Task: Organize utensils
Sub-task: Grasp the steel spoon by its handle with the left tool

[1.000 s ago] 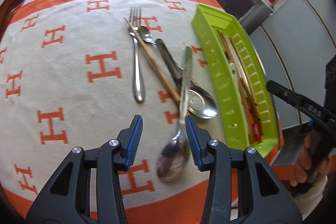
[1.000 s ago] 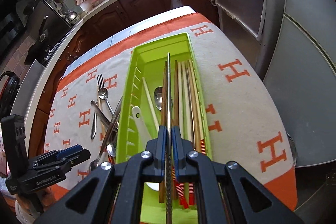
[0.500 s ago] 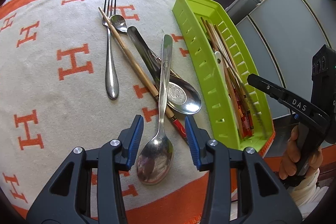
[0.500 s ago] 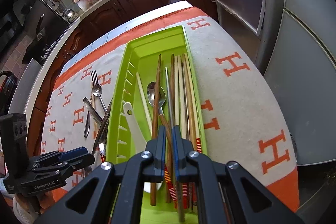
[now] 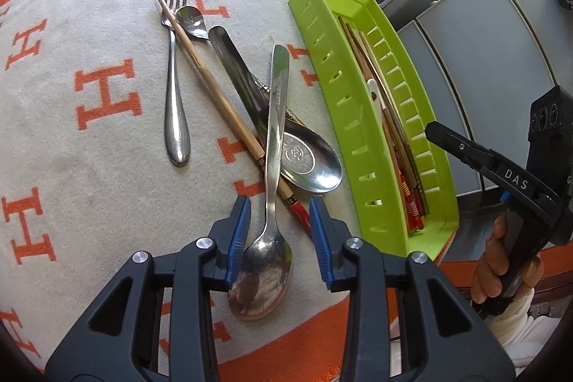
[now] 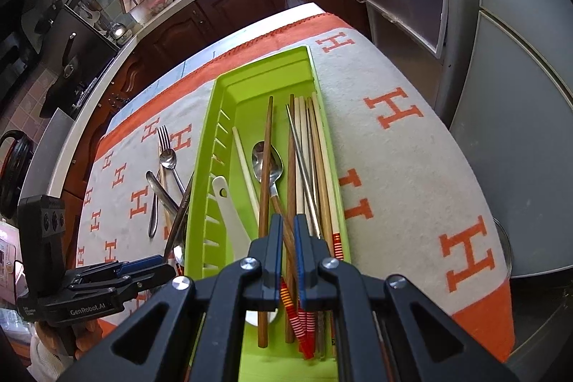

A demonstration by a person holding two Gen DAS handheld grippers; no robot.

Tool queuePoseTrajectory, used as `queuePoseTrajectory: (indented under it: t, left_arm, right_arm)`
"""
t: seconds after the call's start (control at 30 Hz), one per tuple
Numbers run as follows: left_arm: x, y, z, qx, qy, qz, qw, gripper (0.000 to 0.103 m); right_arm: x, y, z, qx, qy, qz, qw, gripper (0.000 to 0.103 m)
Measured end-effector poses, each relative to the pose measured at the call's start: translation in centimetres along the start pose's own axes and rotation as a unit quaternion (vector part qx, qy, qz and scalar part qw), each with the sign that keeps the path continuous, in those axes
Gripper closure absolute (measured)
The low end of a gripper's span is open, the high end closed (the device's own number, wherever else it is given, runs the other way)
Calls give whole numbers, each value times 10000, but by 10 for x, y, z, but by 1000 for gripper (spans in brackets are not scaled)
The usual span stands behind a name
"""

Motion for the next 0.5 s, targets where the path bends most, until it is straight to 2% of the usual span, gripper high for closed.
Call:
queuePoseTrajectory:
  t: [0.1,0.23,0.27,0.4,0.5]
  left_arm:
    - [-2,-3,0,4,22,-27,10000,73]
    - [-5,-3,7,-250,-102,-40,9996,74]
    - [-6,-3,9,-304,-96,-58,9995,76]
    - [-11,-3,8,-305,34,-180,9994,93]
    - [-11,-5,2,-148,221,-202,9994,95]
  right_arm:
    - [-1,0,-1,20,-8,-9,10000,97]
    - [-2,1,-3,16,-47,-39,10000,97]
    - [-3,1,-3,19,-54,-44,10000,97]
    - [-2,2,-4,11,-50,-42,10000,97]
    - [-3,2,-3,-11,-50,-54,10000,97]
Point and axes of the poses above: each gripper's, at about its wrist camera, not at the fingertips, and x roughly against the way its jaws point, z to its right, y to its underside, the point moved 5 cm from there along -x, roughly the way its jaws point, and after that the axes turned 9 degrees about x, right-handed, at the moved point
